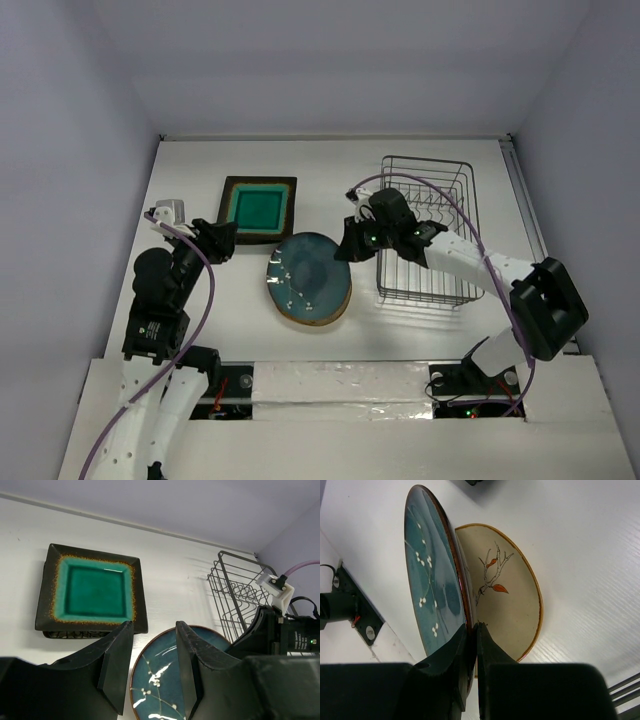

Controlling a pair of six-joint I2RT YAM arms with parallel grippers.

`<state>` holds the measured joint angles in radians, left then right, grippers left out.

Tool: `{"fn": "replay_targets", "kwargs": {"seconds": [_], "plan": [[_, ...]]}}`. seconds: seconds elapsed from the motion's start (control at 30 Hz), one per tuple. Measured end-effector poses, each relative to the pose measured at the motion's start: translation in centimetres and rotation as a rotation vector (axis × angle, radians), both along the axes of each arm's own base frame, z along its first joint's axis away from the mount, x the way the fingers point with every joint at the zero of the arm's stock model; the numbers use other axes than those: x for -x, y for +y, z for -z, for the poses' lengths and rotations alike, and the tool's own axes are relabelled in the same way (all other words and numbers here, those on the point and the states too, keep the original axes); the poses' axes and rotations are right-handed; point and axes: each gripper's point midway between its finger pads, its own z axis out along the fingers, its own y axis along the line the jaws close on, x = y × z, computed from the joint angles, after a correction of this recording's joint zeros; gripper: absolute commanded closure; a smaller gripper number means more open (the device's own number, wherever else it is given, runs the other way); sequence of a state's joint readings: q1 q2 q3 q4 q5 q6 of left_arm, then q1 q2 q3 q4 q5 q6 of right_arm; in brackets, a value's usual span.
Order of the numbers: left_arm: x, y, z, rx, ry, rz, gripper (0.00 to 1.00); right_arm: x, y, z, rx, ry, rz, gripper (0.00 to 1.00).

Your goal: Unload the plates from the dish rack

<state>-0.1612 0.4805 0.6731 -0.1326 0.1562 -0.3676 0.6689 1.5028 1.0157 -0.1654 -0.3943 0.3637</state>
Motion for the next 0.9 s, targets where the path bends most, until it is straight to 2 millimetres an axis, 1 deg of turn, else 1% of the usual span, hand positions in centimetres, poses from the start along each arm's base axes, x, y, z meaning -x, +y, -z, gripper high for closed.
{"fn": "replay_targets", "kwargs": {"seconds": [0.3,0.43,0.47,0.53,0.7,0.83,0.87,0.9], "plan": [[0.0,0.0,0.0,0.000,0.000,0.000,0.64,0.3,-0.3,1.5,0.008,0.030,0.013,1.00],[0.0,0.0,0.0,0.000,0.000,0.001,0.64,0.5,-0.4,2.1,0.013,0.049,0.021,0.86],[0.0,0.0,0.0,0.000,0.000,0.001,0.64,0.5,-0.4,2.2,0.015,0.052,0.023,0.78],[0.0,0.0,0.0,0.000,0.000,0.001,0.64,0.3,-0.5,2.5,0.024,0.055,0.032,0.70],[0.0,0.0,0.0,0.000,0.000,0.001,0.64,-0.2,-1.8,3.8,0.102,0.054,0.089,0.61],[0.0,0.0,0.0,0.000,0.000,0.001,0.64,-0.6,-2.4,4.3,0.139,0.040,0.118,0.59],[0.0,0.0,0.0,0.001,0.000,0.002,0.64,-0.8,-2.5,4.3,0.145,0.035,0.125,0.53],[0.0,-0.1,0.0,0.001,0.000,0.003,0.64,-0.8,-2.6,4.3,0.149,0.031,0.128,0.50]]}}
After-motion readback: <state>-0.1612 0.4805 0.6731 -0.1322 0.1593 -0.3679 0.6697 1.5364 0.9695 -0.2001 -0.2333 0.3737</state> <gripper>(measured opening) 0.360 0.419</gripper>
